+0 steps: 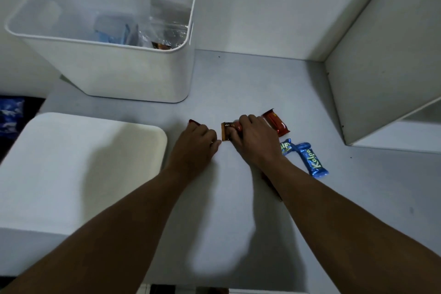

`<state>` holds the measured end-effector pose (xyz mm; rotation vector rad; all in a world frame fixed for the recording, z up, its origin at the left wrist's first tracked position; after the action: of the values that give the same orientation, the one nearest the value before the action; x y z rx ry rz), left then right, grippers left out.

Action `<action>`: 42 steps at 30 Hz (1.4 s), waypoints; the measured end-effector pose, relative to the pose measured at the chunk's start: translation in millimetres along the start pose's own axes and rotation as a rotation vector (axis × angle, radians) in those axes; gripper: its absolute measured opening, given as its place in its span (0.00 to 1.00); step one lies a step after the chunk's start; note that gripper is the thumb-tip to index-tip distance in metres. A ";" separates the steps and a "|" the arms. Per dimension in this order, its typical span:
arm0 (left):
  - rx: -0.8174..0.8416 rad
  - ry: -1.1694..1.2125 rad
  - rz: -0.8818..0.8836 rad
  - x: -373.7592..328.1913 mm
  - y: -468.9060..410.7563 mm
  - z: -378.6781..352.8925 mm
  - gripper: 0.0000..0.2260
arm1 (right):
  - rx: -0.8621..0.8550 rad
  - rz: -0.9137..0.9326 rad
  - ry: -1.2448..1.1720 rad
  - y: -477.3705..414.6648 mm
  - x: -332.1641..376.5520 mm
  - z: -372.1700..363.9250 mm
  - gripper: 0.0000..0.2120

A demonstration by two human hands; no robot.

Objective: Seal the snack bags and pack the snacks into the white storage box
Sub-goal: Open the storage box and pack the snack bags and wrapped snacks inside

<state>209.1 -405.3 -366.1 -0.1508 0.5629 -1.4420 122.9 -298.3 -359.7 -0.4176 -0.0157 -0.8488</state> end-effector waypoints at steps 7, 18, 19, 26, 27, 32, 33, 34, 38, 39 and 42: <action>-0.089 0.131 0.047 2.7 -6.9 29.8 0.09 | 0.044 -0.072 -0.061 -19.5 -8.8 29.8 0.14; -0.132 0.335 0.246 0.6 -51.7 114.0 0.04 | -0.056 -0.147 -0.185 -70.9 17.8 94.7 0.14; -0.164 0.338 0.228 1.6 -61.1 131.6 0.03 | -0.082 -0.162 -0.209 -81.9 24.0 104.7 0.14; -0.389 0.313 0.257 39.9 -116.1 230.9 0.04 | -0.213 -0.195 -0.320 -160.2 85.2 159.2 0.14; -0.402 0.297 0.272 49.1 -123.9 237.7 0.04 | -0.211 -0.184 -0.329 -169.6 93.8 161.6 0.13; -0.359 0.137 0.352 97.4 -149.9 246.5 0.08 | -0.110 -0.092 -0.351 -210.2 136.8 145.1 0.13; -0.357 0.102 0.383 106.2 -150.6 247.5 0.09 | -0.074 -0.079 -0.360 -216.0 145.0 137.3 0.13; -0.358 0.063 0.414 114.6 -150.2 248.5 0.10 | -0.043 -0.066 -0.370 -220.1 152.6 130.1 0.13; -0.358 -0.078 0.431 132.9 -142.8 249.3 0.10 | 0.012 -0.048 -0.443 -221.6 170.0 116.8 0.14; -0.360 -0.082 0.422 131.9 -139.9 249.6 0.11 | 0.013 -0.050 -0.462 -219.5 170.1 118.1 0.15; -0.387 -0.061 0.398 116.2 -127.2 249.7 0.11 | -0.011 -0.093 -0.490 -208.9 154.2 130.2 0.21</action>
<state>210.9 -593.7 -128.3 -0.3668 0.7705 -0.9299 92.6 -484.8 -139.1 -0.6307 -0.4868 -0.8207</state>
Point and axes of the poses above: each hand's wrist, its own y-axis away from the middle knuckle, its own z-axis out of the back of the hand, x = y × z, the point moved 9 cm from there along -y, towards the middle knuckle, and after that the axes turned 9 degrees about -x, right-handed, at the moved point
